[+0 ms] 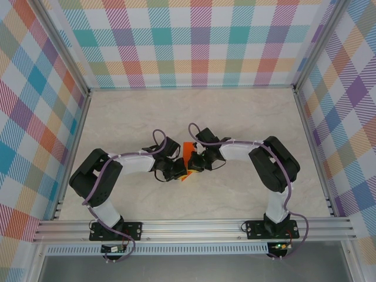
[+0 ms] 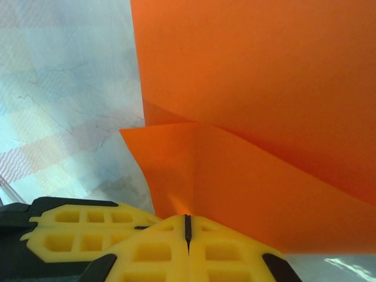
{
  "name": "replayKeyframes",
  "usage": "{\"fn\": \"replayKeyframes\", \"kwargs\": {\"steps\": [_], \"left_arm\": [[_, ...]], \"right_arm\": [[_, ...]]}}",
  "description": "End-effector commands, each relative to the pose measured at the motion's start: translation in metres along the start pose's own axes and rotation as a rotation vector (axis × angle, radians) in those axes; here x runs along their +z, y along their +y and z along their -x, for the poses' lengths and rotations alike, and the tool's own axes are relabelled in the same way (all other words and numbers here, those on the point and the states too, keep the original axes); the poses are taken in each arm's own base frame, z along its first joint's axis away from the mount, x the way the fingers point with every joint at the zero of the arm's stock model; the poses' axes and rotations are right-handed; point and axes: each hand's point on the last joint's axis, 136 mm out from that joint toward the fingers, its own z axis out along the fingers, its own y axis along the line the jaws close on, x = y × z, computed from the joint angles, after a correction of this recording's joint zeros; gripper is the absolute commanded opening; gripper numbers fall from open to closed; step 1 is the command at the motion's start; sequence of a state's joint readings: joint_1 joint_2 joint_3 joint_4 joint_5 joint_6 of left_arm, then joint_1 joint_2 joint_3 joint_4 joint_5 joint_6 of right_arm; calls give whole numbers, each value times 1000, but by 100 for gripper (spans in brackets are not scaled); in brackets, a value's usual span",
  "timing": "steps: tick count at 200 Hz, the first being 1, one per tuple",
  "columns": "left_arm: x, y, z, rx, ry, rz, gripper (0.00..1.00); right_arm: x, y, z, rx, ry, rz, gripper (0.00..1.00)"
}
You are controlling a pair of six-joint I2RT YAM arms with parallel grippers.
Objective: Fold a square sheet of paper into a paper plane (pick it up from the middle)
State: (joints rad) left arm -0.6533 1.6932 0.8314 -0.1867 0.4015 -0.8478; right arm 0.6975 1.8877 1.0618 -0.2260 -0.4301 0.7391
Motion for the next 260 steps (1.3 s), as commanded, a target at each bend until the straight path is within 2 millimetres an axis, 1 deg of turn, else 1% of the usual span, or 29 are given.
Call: {"fn": "replayKeyframes", "kwargs": {"steps": [1, 46, 99, 136, 162, 190, 202, 222, 240, 260], "left_arm": [[8, 35, -15, -31, 45, 149, 0], [9, 43, -18, -43, 57, 188, 0], [10, 58, -23, -70, 72, 252, 0], [11, 66, -26, -86, 83, 278, 0], [10, 68, -27, -88, 86, 288, 0], [10, 67, -27, -84, 85, 285, 0], [10, 67, -27, -82, 84, 283, 0], [9, 66, -26, -77, 80, 277, 0], [9, 64, -24, -71, 73, 273, 0], [8, 61, -23, -60, 71, 268, 0]], "right_arm": [[3, -10, -6, -3, 15, -40, 0], [3, -31, -7, 22, -8, -122, 0], [-7, -43, -4, 47, -47, -158, 0], [-13, -54, 5, 76, -75, -146, 0], [-19, -67, 12, 108, -92, -148, 0], [-31, -83, 25, 164, -127, -145, 0], [-40, -84, 33, 185, -150, -133, 0], [-58, -78, 44, 176, -205, -134, 0], [-69, -63, 49, 140, -230, -96, 0], [-67, -40, 41, 76, -219, -16, 0]]}}
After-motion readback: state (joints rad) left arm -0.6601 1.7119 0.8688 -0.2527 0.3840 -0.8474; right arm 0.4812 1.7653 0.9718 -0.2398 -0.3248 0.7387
